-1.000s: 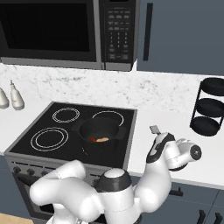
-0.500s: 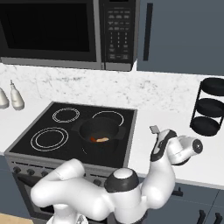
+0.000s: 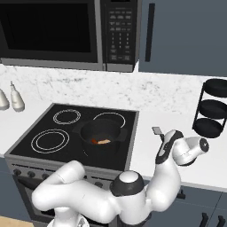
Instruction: Put the squash and carrot in the pot. Retrieve the spatula and lightly stir the vegetables in the pot.
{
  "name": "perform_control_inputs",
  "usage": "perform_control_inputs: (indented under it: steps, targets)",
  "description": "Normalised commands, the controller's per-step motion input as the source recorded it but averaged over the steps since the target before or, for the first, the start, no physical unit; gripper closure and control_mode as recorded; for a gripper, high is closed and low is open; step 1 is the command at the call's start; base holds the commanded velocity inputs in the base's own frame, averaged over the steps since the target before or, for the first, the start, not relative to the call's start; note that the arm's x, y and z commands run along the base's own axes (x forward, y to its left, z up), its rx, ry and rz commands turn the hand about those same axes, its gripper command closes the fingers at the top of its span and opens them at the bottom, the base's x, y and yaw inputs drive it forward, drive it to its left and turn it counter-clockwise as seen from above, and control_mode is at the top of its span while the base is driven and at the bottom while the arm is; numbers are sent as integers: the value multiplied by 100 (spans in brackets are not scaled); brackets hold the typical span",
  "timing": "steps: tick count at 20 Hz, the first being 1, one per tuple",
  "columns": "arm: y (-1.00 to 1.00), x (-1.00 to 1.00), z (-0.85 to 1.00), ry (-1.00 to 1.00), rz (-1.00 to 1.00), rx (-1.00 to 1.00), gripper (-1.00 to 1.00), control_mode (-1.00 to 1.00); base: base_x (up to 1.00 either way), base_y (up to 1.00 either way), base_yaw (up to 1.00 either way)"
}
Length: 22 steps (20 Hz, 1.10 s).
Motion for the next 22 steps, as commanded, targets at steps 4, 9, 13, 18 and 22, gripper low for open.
perform_control_inputs:
  steps: [4,9,13,18,22]
  targets:
    - [0,0,-59,9,-3,4,100,-100,0,0,0]
    - [-6,-9,-59,5,-5,4,100,-100,0,0,0]
    - [-1,-40,-21,0,-6,1,100,-100,0,0,0]
    - [0,-58,41,-15,-1,0,100,-100,0,0,0]
    - [1,-70,100,-29,0,-10,100,-100,0,0,0]
